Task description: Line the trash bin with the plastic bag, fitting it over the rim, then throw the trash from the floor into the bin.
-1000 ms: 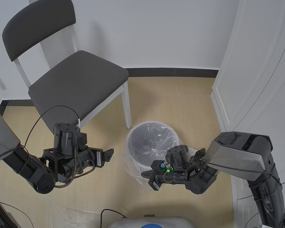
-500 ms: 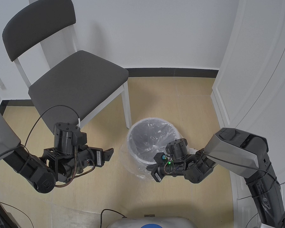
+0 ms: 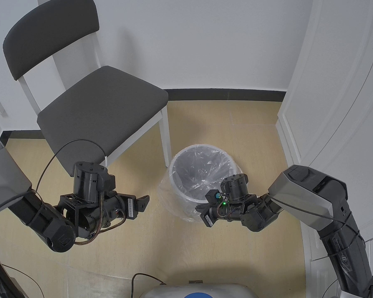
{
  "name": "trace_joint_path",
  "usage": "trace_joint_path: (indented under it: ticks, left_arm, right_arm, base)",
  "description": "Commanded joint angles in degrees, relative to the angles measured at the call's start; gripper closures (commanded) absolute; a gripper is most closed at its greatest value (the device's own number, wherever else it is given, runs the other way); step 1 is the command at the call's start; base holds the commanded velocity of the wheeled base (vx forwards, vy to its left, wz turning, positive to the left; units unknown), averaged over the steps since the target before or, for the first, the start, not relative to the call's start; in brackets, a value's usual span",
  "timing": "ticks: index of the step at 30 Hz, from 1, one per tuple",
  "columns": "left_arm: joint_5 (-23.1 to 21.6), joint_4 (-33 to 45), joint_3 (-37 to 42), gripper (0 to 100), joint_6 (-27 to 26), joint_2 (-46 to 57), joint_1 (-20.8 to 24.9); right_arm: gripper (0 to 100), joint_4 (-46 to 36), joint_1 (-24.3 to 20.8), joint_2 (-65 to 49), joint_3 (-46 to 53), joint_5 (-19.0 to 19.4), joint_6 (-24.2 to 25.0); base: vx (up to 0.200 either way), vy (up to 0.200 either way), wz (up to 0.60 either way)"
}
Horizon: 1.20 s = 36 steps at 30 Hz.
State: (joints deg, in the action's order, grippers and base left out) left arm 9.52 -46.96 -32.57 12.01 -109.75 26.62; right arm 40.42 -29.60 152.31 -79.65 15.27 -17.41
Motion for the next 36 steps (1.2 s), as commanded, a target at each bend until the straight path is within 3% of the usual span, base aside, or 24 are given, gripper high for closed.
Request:
trace_joint_path:
  ticks: [1, 36]
  left_arm:
    - [0.06, -0.41, 0.05, 0, 0.03, -0.38, 0.01]
    - [0.06, -4.02, 0.05, 0, 0.12, -3.45, -0.26]
  right_arm:
    - [100, 0.01, 0.51, 1.15, -1.65, 0.02, 0.36]
    - [100, -0.17, 10.09, 6.51, -11.14, -0.16, -0.08]
  base:
    - [0.000, 0.000, 0.00]
    - [0.000, 0.000, 0.00]
